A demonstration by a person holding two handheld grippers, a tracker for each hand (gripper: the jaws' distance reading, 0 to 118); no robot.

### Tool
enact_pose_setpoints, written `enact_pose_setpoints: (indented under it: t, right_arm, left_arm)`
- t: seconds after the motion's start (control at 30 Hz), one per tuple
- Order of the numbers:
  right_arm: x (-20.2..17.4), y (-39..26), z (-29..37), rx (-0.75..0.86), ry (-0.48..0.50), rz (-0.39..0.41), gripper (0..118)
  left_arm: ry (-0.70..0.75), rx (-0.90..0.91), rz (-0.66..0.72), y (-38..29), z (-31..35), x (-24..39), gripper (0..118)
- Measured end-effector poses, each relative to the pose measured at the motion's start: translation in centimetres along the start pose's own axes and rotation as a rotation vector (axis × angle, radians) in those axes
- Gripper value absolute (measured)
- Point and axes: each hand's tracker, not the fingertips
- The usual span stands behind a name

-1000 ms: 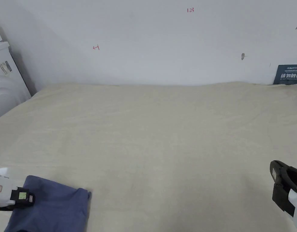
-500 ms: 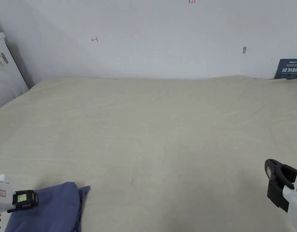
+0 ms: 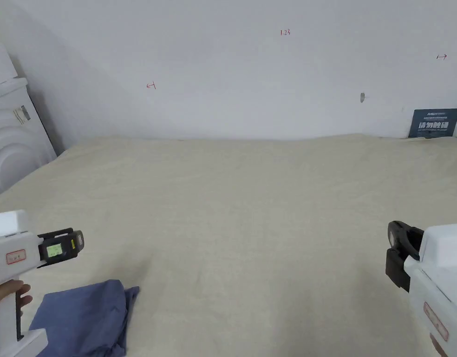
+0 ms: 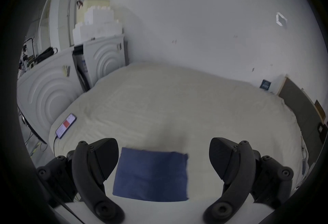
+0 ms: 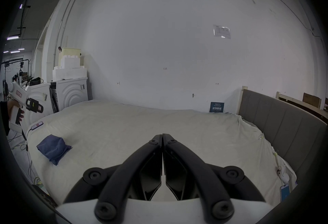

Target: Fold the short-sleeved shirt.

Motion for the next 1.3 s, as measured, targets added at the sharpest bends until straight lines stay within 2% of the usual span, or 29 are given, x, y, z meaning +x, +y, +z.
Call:
enact_pose_setpoints:
  t: [0.17,0.3,0.47,0.5,0.63,0.77,0.93,1.07,1.3]
  right_arm:
    - [1.2,1.3,1.6,0.031,-0.043,0.003,0]
    - [2.2,2.1,2.9,0.057,-0.073,0.004,0]
    - [3.4,2.6,4.7,0.080,-0.104,0.006,0]
    - [3.6,2.6,5.0,0.084,-0.112,0.003,0]
    - [4.5,2.5,6.2,0.100,-0.131,-0.007,0]
    - [5.2,2.1,7.1,0.106,-0.144,-0.014,0]
    - [5.8,1.4,8.2,0.110,-0.173,-0.021,0]
    - [6.2,0.7,8.9,0.104,-0.201,-0.024,0]
    - [6.7,0.3,9.5,0.099,-0.232,-0.037,0]
  left_arm:
    - [-0.062,0.145,-0.051,1.2,4.9,5.5,104]
    - [-0.088,0.281,-0.045,0.8,7.7,9.7,89]
    - [-0.100,0.446,-0.049,-1.3,9.9,15.4,79]
    - [-0.105,0.461,-0.057,-1.8,10.0,16.4,74]
    - [-0.148,0.542,-0.129,-4.2,10.1,20.4,38]
    - [-0.205,0.581,-0.163,-6.8,10.1,23.8,7]
    - [-0.235,0.602,-0.164,-9.6,10.2,26.7,0]
    - [-0.276,0.610,-0.118,-11.1,10.5,27.5,0]
    - [-0.268,0.611,-0.120,-11.6,10.7,28.3,0]
